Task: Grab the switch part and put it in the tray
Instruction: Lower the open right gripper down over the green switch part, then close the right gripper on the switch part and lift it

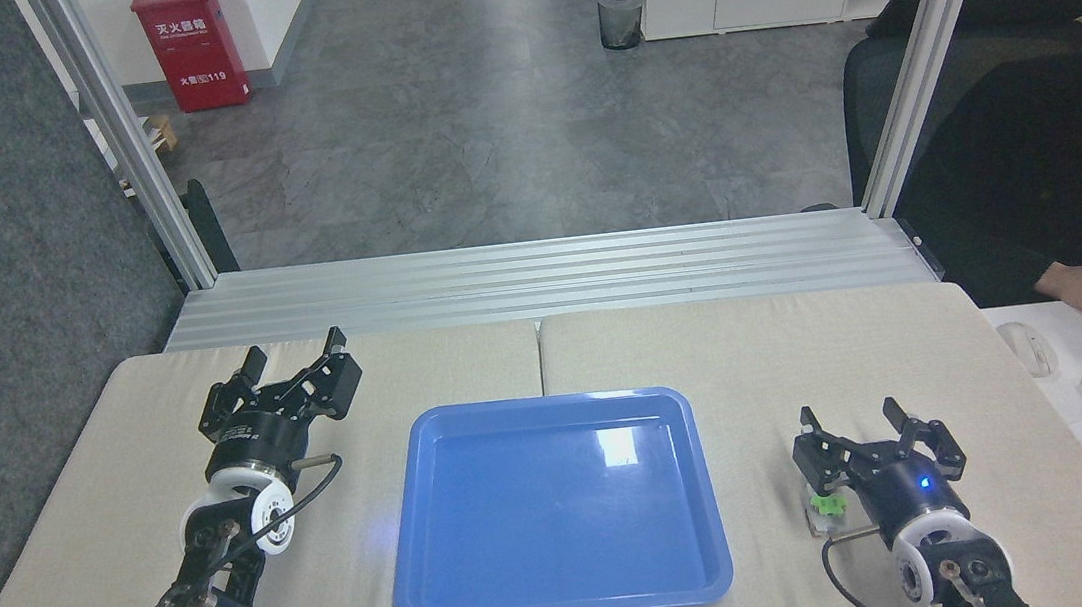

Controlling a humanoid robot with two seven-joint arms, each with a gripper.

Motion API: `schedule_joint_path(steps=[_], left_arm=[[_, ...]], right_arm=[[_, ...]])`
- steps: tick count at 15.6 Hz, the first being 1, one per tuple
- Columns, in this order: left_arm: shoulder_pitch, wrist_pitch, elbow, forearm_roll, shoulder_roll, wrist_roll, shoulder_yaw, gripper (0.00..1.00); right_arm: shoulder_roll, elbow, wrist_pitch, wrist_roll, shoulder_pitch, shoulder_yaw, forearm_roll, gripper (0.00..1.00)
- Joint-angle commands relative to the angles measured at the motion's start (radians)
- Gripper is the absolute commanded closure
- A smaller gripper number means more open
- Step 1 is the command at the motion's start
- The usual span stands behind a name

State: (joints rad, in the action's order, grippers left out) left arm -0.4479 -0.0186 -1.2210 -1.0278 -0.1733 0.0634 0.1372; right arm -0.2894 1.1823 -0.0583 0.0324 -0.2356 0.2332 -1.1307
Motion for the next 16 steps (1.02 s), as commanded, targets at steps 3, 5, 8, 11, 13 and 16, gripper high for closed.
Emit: schedule_joint_path(steps=[3,5,8,11,13,16], left_arm=[[0.000,0.000,0.000,0.000,0.000,-0.001,-0.001,0.00],[0.000,0.000,0.000,0.000,0.000,-0.001,-0.001,0.00],[0.000,0.000,0.000,0.000,0.000,-0.001,-0.001,0.00],[0.000,0.000,0.000,0.000,0.000,-0.001,0.001,0.00],[0.000,0.000,0.000,0.000,0.000,-0.001,-0.001,0.00],[0.000,0.000,0.000,0.000,0.000,-0.001,-0.001,0.00]], right_arm=[[0.049,0.124,-0.003,0.009,0.122,0.041,-0.003,0.14],[0.049,0.161,-0.011,0.009,0.143,0.035,-0.001,0.15],[0.062,0.161,-0.041,0.009,0.165,0.031,-0.003,0.17],[0.064,0.154,-0.066,0.009,0.177,0.031,-0.004,0.24],[0.064,0.146,-0.071,0.011,0.179,0.031,-0.004,0.30],[0.064,0.129,-0.072,0.018,0.179,0.031,-0.004,0.38]])
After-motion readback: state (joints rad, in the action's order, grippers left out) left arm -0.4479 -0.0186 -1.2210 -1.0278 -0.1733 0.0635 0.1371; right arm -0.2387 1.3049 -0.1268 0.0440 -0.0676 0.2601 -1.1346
